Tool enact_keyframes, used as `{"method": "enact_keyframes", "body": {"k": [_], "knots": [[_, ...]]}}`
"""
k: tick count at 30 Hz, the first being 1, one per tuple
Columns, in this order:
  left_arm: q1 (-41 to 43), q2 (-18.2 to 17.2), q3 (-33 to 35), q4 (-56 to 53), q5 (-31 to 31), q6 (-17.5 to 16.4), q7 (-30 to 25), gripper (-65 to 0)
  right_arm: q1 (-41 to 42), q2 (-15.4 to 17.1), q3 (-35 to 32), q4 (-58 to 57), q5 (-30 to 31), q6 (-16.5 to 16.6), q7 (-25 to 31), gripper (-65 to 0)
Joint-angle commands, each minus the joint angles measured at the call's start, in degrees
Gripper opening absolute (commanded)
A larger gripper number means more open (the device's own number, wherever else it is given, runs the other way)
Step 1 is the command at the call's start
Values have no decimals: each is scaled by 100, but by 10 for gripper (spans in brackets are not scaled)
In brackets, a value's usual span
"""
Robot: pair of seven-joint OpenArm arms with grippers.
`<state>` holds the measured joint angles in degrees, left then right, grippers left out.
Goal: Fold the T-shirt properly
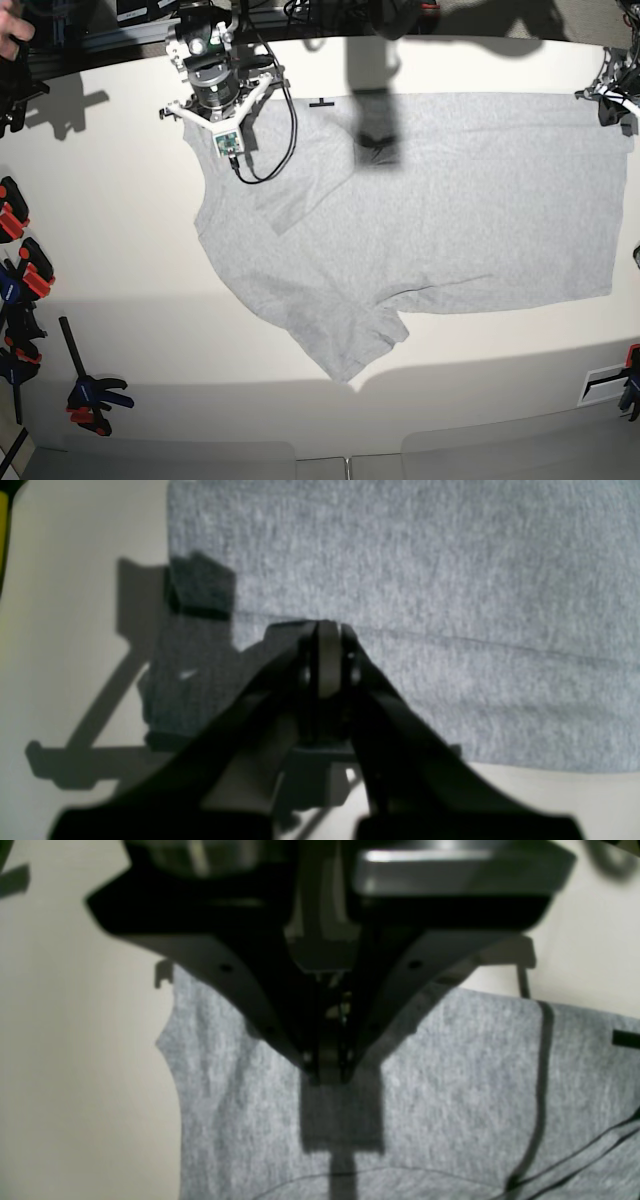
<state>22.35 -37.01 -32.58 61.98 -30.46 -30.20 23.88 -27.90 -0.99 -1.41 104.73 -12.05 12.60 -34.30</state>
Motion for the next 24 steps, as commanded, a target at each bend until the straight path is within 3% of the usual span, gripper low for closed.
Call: {"method": "enact_keyframes", "body": {"k": [1, 5, 13, 24], "knots": [[44, -111, -28, -2, 153, 85, 219, -650, 11, 50, -4, 20, -17, -22, -66, -650], [109, -111, -37, -2, 144, 87, 219, -650, -114, 278, -7, -2, 4, -22, -258, -650], [535, -107, -256, 0, -306, 81, 184, -650, -756, 291, 0, 7, 4, -22, -4, -650], [1115, -105, -1541, 26, -1213, -782, 459, -650, -1357, 291, -2, 378, 37, -20, -2, -650]]}}
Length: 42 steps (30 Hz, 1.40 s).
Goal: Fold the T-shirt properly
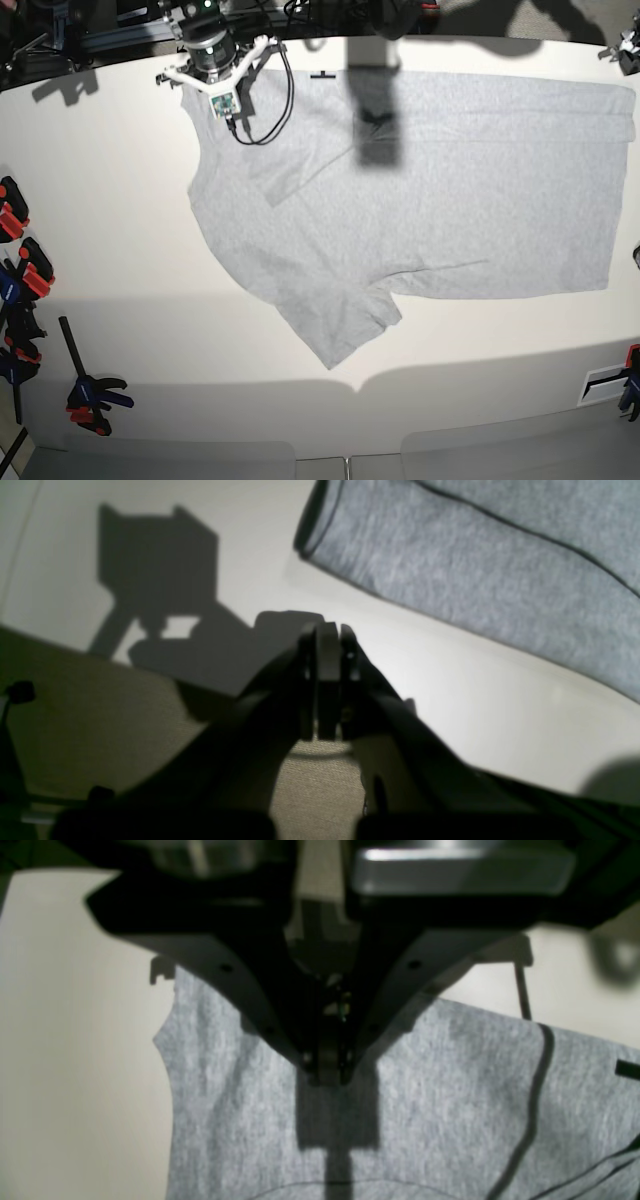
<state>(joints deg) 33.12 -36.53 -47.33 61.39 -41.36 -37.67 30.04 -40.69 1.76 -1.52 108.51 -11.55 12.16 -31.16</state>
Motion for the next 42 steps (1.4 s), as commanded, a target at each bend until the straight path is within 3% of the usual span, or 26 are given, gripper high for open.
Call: {"method": "enact_keyframes", "body": {"k": [1, 4, 10, 15, 22, 26, 38, 42], "knots": [[39, -140, -164, 142, -142, -225, -188, -650, -81, 15, 9, 37, -2, 24, -315, -650], [33, -61, -448, 533, -243, -233, -289, -650, -76, 15, 9, 83, -7, 24, -315, -650], [-184, -63, -164, 1283, -219, -233, -48, -650, -76, 15, 4, 83, -4, 28, -289, -650], [-664, -63, 387, 970, -212, -233, 153, -650, -76, 15, 4, 83, -7, 28, -278, -650], [-1220, -63, 1117, 101, 450, -70, 146, -650, -76, 15, 4, 83, -7, 33, -282, -650], [-1051, -66, 1099, -28, 431, -70, 387, -650, -79, 17, 4, 83, -28, 39, -308, -650], [-72, -48, 894, 273, 122, -72, 387, -650, -79, 302, 4, 83, -26, 39, -422, -650], [7, -61, 824, 568, 179, -70, 734, -650, -79, 302, 4, 83, -28, 42, -420, -650]]}}
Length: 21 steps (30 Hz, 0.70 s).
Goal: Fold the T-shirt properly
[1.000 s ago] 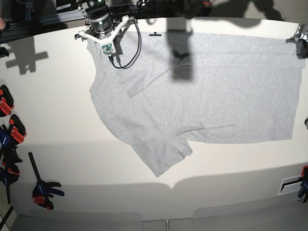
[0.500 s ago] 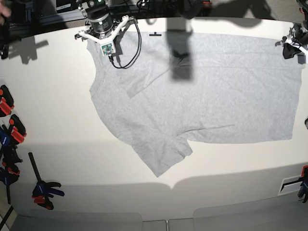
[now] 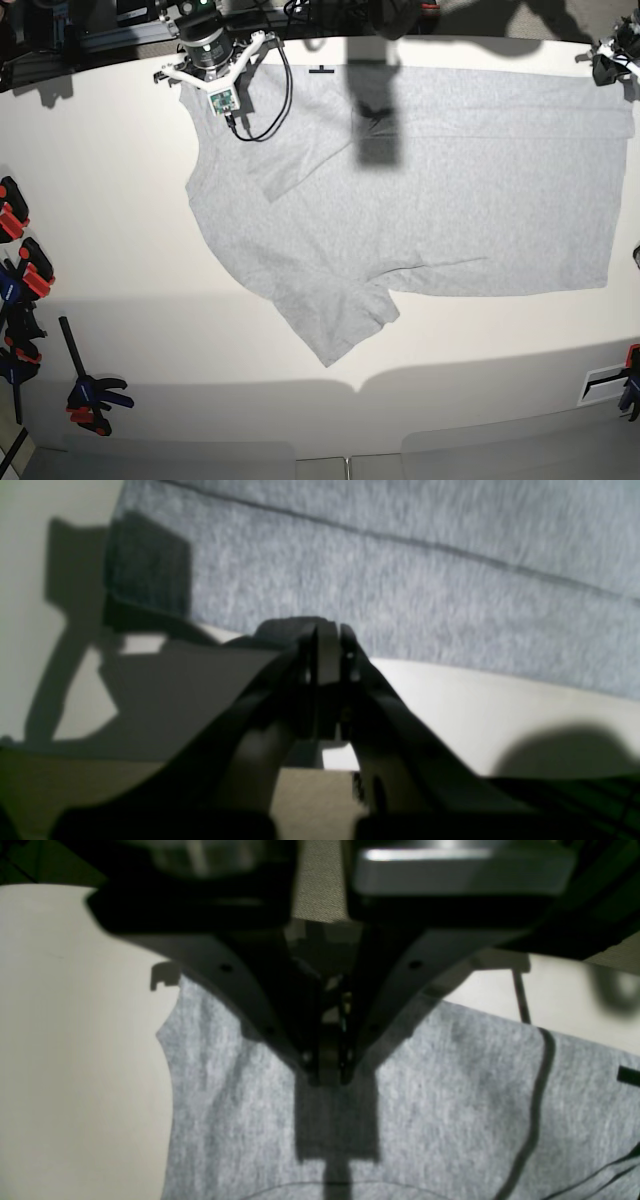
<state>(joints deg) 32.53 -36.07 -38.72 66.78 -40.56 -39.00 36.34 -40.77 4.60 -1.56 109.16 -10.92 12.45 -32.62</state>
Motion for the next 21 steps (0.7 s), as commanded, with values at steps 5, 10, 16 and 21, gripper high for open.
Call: {"method": "enact_keyframes", "body": {"k": [5, 10, 16, 21], "knots": [[81, -229, -37, 675, 640, 63, 103, -650, -70, 17, 9, 17, -90, 15, -260, -650], [79, -476, -24, 1611, 1191, 63, 129, -650, -68, 20, 9, 17, -90, 20, -262, -650], [70, -1056, -24, 1517, 1635, 79, -474, -650, -68, 85, 9, 17, -87, 22, -254, -650], [4, -1285, -17, 994, 1620, 83, -706, -650, -68, 291, 9, 17, -87, 24, -256, -650]]}}
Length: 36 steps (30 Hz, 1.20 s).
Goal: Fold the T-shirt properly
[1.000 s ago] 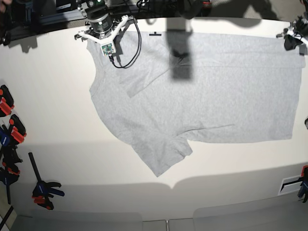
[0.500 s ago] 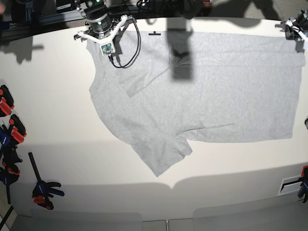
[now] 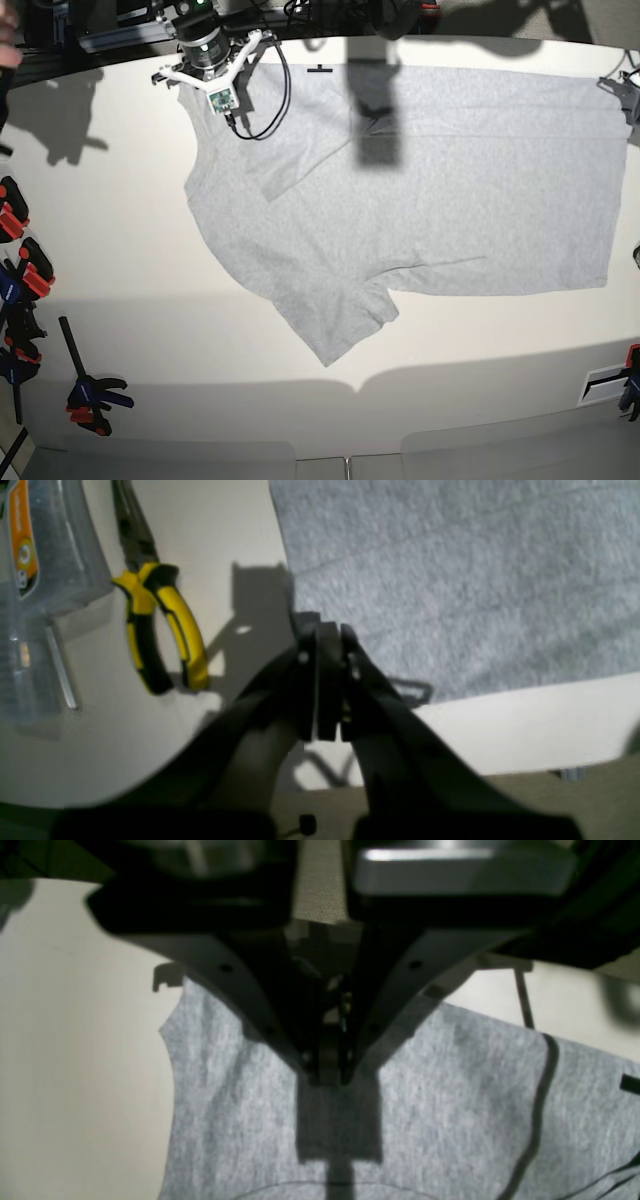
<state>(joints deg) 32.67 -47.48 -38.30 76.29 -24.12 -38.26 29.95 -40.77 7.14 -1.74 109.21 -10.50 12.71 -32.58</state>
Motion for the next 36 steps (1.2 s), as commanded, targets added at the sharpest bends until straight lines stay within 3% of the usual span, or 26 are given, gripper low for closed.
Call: {"method": "enact_keyframes", "body": {"k": [1, 6, 14, 18, 26, 36], "knots": [[-57, -144, -61, -83, -129, 9, -37, -650, -68, 46, 26, 13, -129, -2, -260, -650], [-328, -118, -24, -614, -970, -11, 240, -650, -68, 48, 26, 13, -127, -2, -260, -650], [-960, -105, 960, -933, -1001, -7, 374, -650, -68, 46, 20, 13, -109, 9, -260, -650], [-1207, -46, 1403, -1071, -994, 208, 459, -650, -70, 46, 20, 13, -109, 11, -262, -650], [-1132, 59, 1436, -1495, -968, 205, 1655, -650, -133, 48, 22, 61, -109, 20, -461, -650], [-787, 59, 1436, -1480, -1410, 205, 1974, -650, -603, 48, 22, 874, -111, 107, -721, -650]]}}
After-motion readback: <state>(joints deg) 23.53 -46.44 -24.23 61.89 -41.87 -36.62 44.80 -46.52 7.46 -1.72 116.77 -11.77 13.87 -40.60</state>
